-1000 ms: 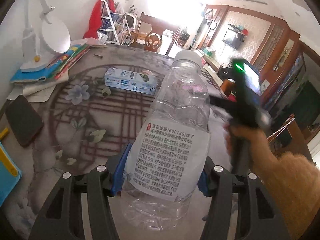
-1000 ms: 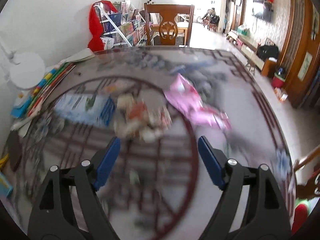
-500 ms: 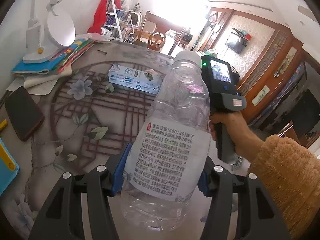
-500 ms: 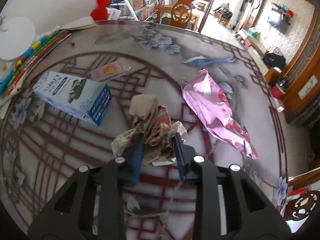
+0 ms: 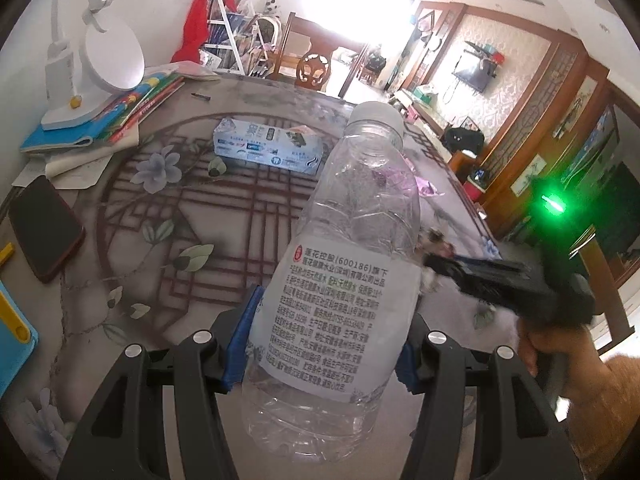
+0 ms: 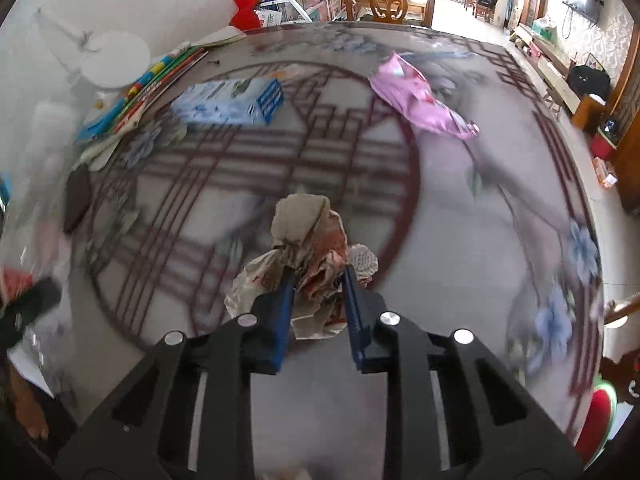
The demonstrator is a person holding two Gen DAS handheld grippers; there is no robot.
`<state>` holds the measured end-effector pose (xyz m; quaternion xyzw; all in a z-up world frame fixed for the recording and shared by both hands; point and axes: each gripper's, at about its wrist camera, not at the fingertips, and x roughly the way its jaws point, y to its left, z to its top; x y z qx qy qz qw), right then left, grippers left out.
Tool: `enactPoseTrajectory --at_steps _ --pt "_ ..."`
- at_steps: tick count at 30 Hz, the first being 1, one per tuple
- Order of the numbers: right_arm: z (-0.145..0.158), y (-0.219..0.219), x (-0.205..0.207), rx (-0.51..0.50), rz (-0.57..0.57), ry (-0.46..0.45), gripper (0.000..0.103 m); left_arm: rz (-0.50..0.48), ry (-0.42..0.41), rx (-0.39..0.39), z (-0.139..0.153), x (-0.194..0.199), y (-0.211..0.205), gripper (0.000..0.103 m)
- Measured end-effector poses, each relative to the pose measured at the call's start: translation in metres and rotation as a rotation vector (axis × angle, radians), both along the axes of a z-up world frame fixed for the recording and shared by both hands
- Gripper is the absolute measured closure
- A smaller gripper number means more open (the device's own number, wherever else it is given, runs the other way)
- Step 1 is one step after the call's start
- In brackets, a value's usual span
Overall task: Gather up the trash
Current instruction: 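Grasp the crumpled paper tissues with the right tool while the left tool holds the bottle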
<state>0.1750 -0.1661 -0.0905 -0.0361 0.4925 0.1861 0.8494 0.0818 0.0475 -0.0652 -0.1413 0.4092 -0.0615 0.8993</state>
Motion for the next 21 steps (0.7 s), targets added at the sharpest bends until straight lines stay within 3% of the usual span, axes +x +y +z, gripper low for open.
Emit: enactPoseTrajectory --at_steps 2,5,6,8,11,14,17,21 --pt "-0.003 0.001 -0.011 -0.033 0.020 0.000 0.077 0.000 0.015 0.007 -0.004 0.001 -0.001 0.048" --pt "-0.005 0.005 -0.020 -0.067 0.064 -0.009 0.058 -0.014 0.032 0.000 -0.009 0.002 -0.004 0.048" --pt "-0.003 0.005 -0.021 -0.059 0.068 -0.020 0.052 -0.019 0.035 -0.001 -0.010 0.003 -0.006 0.048" --pt "0.004 0.001 -0.017 -0.013 0.057 -0.032 0.051 -0.026 0.035 0.010 -0.010 0.003 -0.008 0.048" --pt "0.017 -0.008 -0.001 0.077 0.001 -0.060 0.035 -0.019 0.035 0.006 -0.009 0.003 -0.007 0.048" --pt "0.024 -0.014 0.037 0.111 -0.089 -0.093 0.031 -0.020 0.032 -0.005 -0.008 0.003 -0.007 0.048" --pt "0.019 -0.017 0.100 0.083 -0.214 -0.090 0.031 -0.025 0.029 0.002 -0.007 0.002 -0.008 0.048" --pt "0.009 -0.012 0.162 0.027 -0.276 -0.090 0.027 0.003 0.019 -0.014 -0.005 0.002 -0.001 0.048"
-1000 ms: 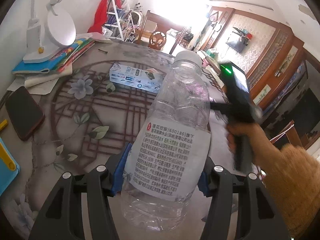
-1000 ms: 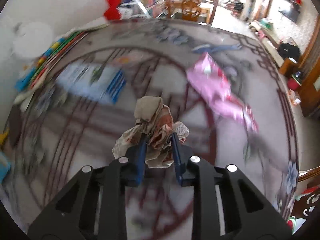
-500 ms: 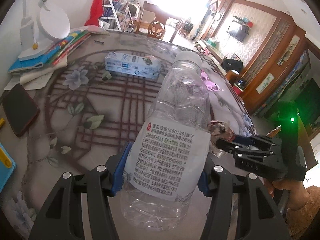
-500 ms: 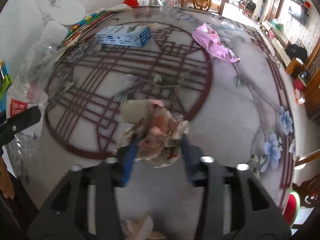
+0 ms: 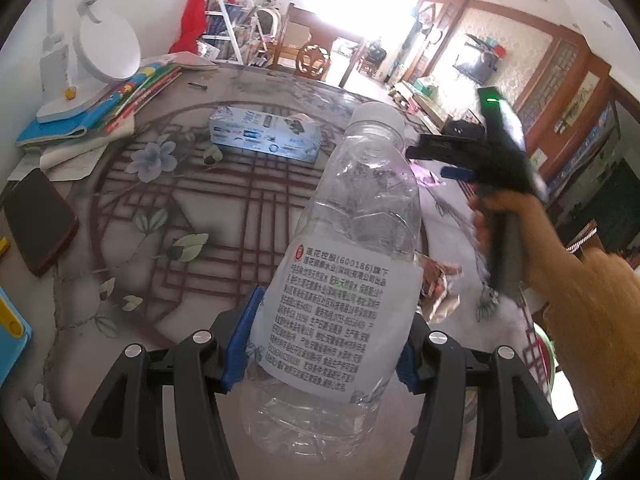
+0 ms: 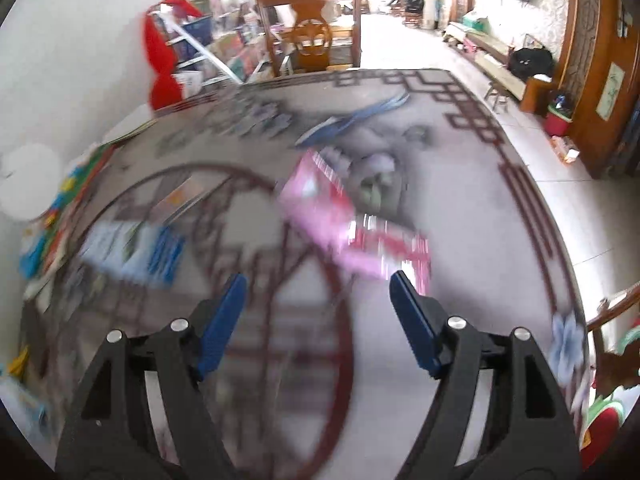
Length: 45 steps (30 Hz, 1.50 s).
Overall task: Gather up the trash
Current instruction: 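Grasp the crumpled paper tissues with the right tool while the left tool holds the bottle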
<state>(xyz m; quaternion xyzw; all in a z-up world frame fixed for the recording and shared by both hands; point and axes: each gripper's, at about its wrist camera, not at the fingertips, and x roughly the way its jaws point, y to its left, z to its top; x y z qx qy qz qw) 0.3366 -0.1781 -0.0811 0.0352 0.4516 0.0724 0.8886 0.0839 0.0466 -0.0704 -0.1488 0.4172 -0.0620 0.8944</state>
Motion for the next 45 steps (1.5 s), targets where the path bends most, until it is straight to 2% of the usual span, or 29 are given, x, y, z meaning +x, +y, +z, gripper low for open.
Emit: enactPoseTrajectory --at_steps 1,5,7,12,14,19,21,25,31,32,34,35,36,41,45 --pt "-0.004 0.002 0.011 -0.003 0.000 0.017 0.024 0.007 -0.004 -0.007 0.001 -0.001 0.002 0.048" --pt "-0.021 0.017 0.037 0.013 0.037 0.083 0.024 0.041 -0.022 -0.028 0.004 -0.003 0.010 0.048" --pt "-0.025 0.033 0.037 -0.029 0.118 0.109 0.024 0.051 -0.020 -0.027 0.003 -0.002 0.012 0.048" --pt "-0.019 0.055 -0.014 -0.003 0.401 0.209 0.025 0.046 -0.016 -0.057 0.001 -0.001 0.013 0.048" --pt "-0.008 0.051 -0.039 0.011 0.451 0.207 0.025 0.046 -0.022 -0.058 0.003 -0.002 0.013 0.048" --pt "0.013 0.021 -0.077 0.113 0.363 0.167 0.024 0.062 -0.014 -0.060 0.000 -0.001 0.016 0.048" --pt "0.011 0.019 -0.091 0.094 0.369 0.173 0.024 0.058 -0.012 -0.059 -0.001 0.000 0.015 0.048" --pt "-0.010 0.026 -0.118 0.062 0.414 0.245 0.024 0.054 -0.013 -0.047 0.000 -0.001 0.012 0.048" --pt "-0.034 0.036 -0.145 -0.003 0.421 0.264 0.025 0.052 -0.011 -0.043 0.000 0.000 0.011 0.048" --pt "-0.036 0.036 -0.147 -0.007 0.418 0.264 0.028 0.053 -0.012 -0.039 0.001 0.000 0.011 0.048" --pt "-0.037 0.036 -0.152 -0.011 0.420 0.251 0.050 0.055 -0.012 -0.034 0.000 0.000 0.011 0.048" --pt "-0.036 0.035 -0.153 -0.001 0.417 0.249 0.052 0.058 -0.012 -0.033 0.000 0.000 0.012 0.048" --pt "-0.034 0.033 -0.155 0.017 0.411 0.241 0.061 0.059 -0.011 -0.032 0.000 0.000 0.012 0.048" --pt "-0.022 0.026 -0.178 0.065 0.393 0.202 0.065 0.057 -0.016 -0.024 0.001 0.000 0.011 0.049" --pt "-0.010 0.011 -0.212 0.153 0.336 0.154 0.065 0.052 -0.028 -0.014 0.004 -0.001 0.009 0.049"
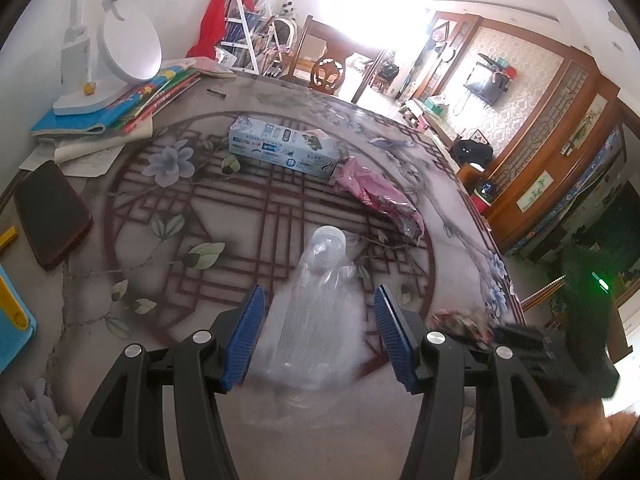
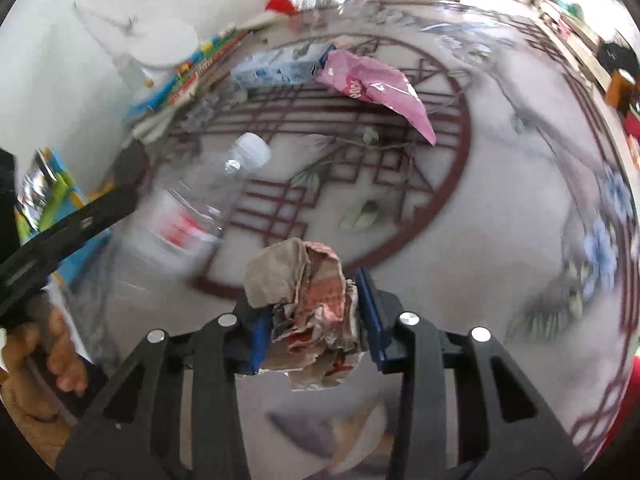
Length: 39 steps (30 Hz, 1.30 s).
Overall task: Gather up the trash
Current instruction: 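Grasp the crumpled paper tissues with the right tool while the left tool holds the bottle, then carry the bottle and crumpled paper to the red bucket and release both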
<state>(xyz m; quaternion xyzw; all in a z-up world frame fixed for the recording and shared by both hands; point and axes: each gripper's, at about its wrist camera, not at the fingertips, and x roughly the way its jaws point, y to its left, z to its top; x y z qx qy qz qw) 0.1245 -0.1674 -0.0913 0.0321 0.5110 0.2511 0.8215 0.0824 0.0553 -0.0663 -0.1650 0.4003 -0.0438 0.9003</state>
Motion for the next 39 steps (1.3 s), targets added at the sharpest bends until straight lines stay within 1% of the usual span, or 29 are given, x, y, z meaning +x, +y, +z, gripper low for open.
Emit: enactPoseTrajectory --at_steps 4,6,8,9,10,11,15,16,17,20,21,22,24,25,28,30,33,36,39 --pt "0.005 -0.014 -0.035 0.036 -0.083 -0.054 0.065 -0.003 0.009 0.029 -0.001 0.000 -0.002 0.050" --pt "0.006 -0.020 -0.043 0.062 -0.112 -0.056 0.065 0.006 0.021 0.041 -0.003 0.001 -0.001 0.049" --pt "0.007 -0.026 -0.049 0.089 -0.141 -0.054 0.065 0.004 0.049 0.058 -0.007 0.002 0.001 0.046" --pt "0.007 -0.030 -0.052 0.098 -0.159 -0.057 0.065 -0.001 0.063 0.073 -0.009 0.003 0.000 0.043" --pt "0.007 -0.034 -0.055 0.100 -0.171 -0.062 0.065 -0.007 0.073 0.094 -0.011 0.004 -0.002 0.037" --pt "0.006 -0.037 -0.056 0.100 -0.177 -0.065 0.065 -0.015 0.082 0.119 -0.012 0.005 -0.004 0.035" --pt "-0.001 -0.049 -0.056 0.132 -0.214 -0.045 0.065 -0.032 0.105 0.226 -0.016 0.007 -0.012 0.030" --pt "-0.001 -0.051 -0.056 0.140 -0.218 -0.046 0.065 -0.026 0.112 0.233 -0.018 0.008 -0.012 0.029" --pt "-0.001 -0.051 -0.055 0.145 -0.220 -0.047 0.065 -0.031 0.117 0.200 -0.020 0.010 -0.010 0.029" --pt "-0.003 -0.050 -0.055 0.170 -0.217 -0.038 0.065 -0.066 0.124 0.068 -0.030 0.020 -0.011 0.029" --pt "-0.005 -0.049 -0.055 0.179 -0.212 -0.031 0.065 -0.068 0.124 0.053 -0.033 0.021 -0.012 0.029" --pt "-0.005 -0.049 -0.056 0.184 -0.208 -0.029 0.065 -0.067 0.132 0.055 -0.039 0.023 -0.014 0.031" --pt "-0.004 -0.048 -0.056 0.190 -0.201 -0.033 0.065 -0.080 0.163 0.083 -0.048 0.025 -0.021 0.038" --pt "-0.004 -0.048 -0.056 0.192 -0.199 -0.038 0.065 -0.094 0.181 0.091 -0.054 0.026 -0.024 0.046" --pt "-0.002 -0.051 -0.058 0.205 -0.203 -0.042 0.065 -0.102 0.173 0.080 -0.055 0.023 -0.028 0.048" --pt "0.001 -0.053 -0.059 0.215 -0.212 -0.048 0.065 -0.107 0.148 0.076 -0.051 0.020 -0.029 0.048" --pt "0.006 -0.057 -0.061 0.229 -0.221 -0.061 0.065 -0.106 0.091 0.061 -0.037 0.012 -0.032 0.048" --pt "0.017 -0.060 -0.066 0.218 -0.223 -0.099 0.065 -0.124 0.054 0.032 -0.023 -0.002 -0.038 0.048" --pt "0.034 -0.065 -0.075 0.208 -0.239 -0.154 0.065 -0.142 0.026 0.075 -0.007 -0.016 -0.050 0.048"
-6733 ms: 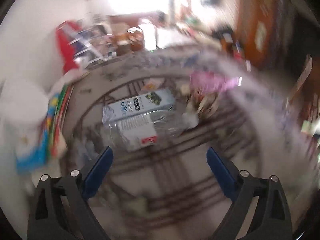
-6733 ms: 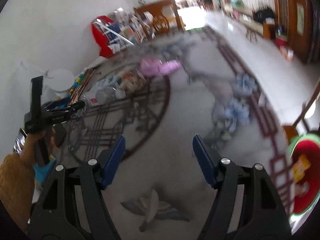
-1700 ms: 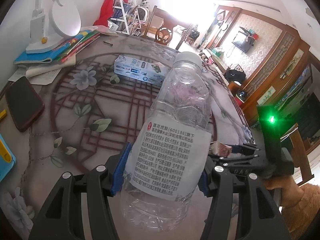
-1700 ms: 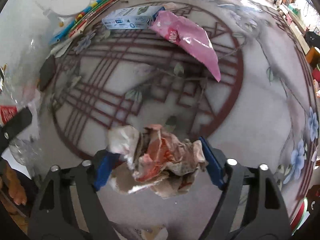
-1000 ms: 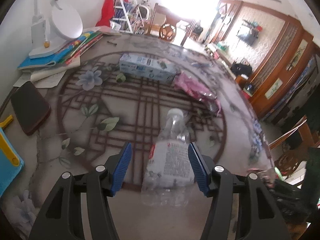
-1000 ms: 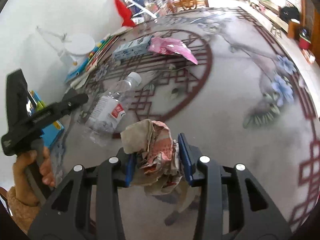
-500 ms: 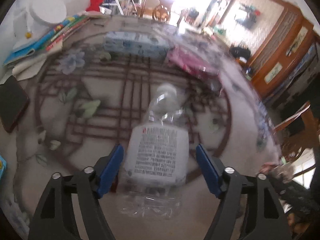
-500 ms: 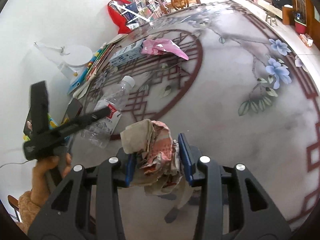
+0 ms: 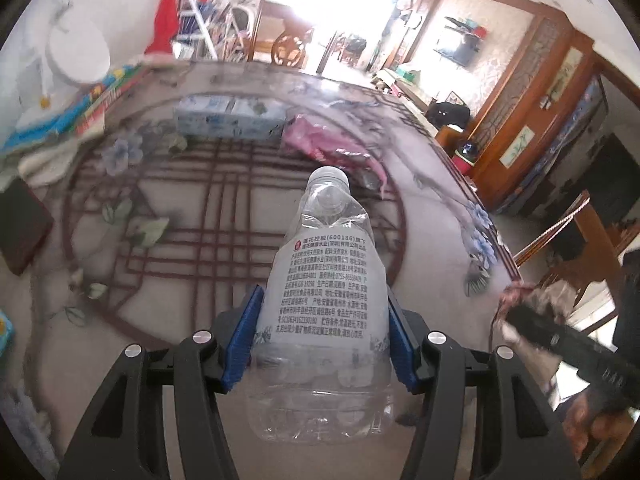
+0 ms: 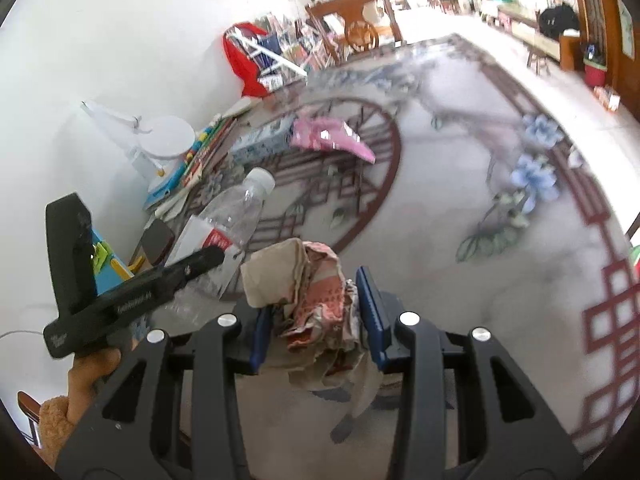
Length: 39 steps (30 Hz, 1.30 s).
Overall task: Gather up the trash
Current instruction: 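Carry the bottle and crumpled paper to the red bucket and release both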
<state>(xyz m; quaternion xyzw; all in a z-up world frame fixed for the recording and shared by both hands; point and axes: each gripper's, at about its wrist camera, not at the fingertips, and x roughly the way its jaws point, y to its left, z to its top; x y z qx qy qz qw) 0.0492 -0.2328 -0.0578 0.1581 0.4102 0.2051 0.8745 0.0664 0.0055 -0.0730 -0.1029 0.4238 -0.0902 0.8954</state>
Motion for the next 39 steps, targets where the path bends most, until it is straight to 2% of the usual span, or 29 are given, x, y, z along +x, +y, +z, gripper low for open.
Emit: enactPoseTrajectory --at_steps 4,7,10,19,26,30,33,39 --pt "0.016 -0.015 -0.015 0.004 -0.038 -0.053 0.065 -0.007 -0.033 -0.022 0.019 -0.020 -0.008 0.048" --pt "0.023 -0.030 -0.023 0.037 -0.069 -0.065 0.065 -0.025 -0.051 0.019 0.030 -0.035 -0.021 0.048" --pt "0.031 -0.047 -0.030 0.077 -0.100 -0.080 0.065 -0.056 -0.070 0.022 0.042 -0.040 -0.033 0.048" --pt "0.054 -0.097 -0.055 0.108 -0.195 -0.144 0.064 -0.153 -0.141 0.024 0.075 -0.047 -0.080 0.048" --pt "0.049 -0.154 -0.075 0.128 -0.329 -0.134 0.064 -0.267 -0.170 -0.016 0.080 -0.051 -0.131 0.048" --pt "0.045 -0.189 -0.088 0.158 -0.403 -0.119 0.064 -0.336 -0.172 -0.004 0.081 -0.053 -0.164 0.048" --pt "0.041 -0.212 -0.097 0.198 -0.442 -0.111 0.064 -0.393 -0.150 -0.037 0.079 -0.051 -0.187 0.048" --pt "0.028 -0.253 -0.109 0.173 -0.536 -0.069 0.064 -0.513 -0.099 -0.058 0.066 -0.048 -0.235 0.048"
